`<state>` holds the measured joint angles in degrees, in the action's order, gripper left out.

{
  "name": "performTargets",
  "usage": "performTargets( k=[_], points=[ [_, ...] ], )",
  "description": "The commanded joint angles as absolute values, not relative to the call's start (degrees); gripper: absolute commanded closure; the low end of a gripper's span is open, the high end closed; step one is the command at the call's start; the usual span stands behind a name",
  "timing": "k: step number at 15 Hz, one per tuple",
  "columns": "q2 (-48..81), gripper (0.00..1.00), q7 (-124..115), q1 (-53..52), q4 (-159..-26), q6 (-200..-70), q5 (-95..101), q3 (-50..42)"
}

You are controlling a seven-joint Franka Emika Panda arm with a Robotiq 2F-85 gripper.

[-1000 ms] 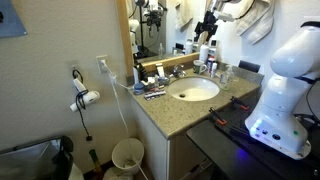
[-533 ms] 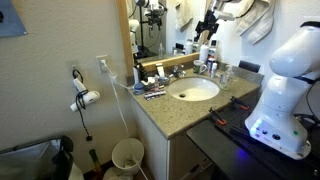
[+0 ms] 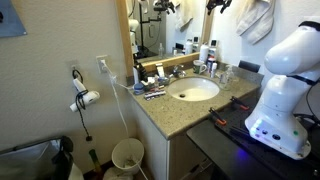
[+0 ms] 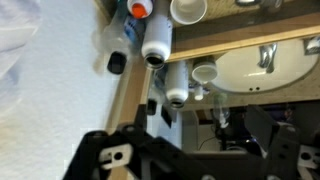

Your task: Remove the face towel from the wall

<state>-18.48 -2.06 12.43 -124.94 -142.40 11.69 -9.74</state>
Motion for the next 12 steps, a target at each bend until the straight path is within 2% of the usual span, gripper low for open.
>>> performTargets(
  k=[1, 8, 12],
  points=[
    [-16.68, 0.0, -9.22, 17.38, -118.59, -145.67, 18.76, -8.32],
    [-14.12, 0.0, -30.2, 28.57, -112.38, -152.89, 38.98, -7.31],
    [-12.93, 0.0, -49.48, 35.48, -109.07, -151.93, 57.22, -3.64]
  ],
)
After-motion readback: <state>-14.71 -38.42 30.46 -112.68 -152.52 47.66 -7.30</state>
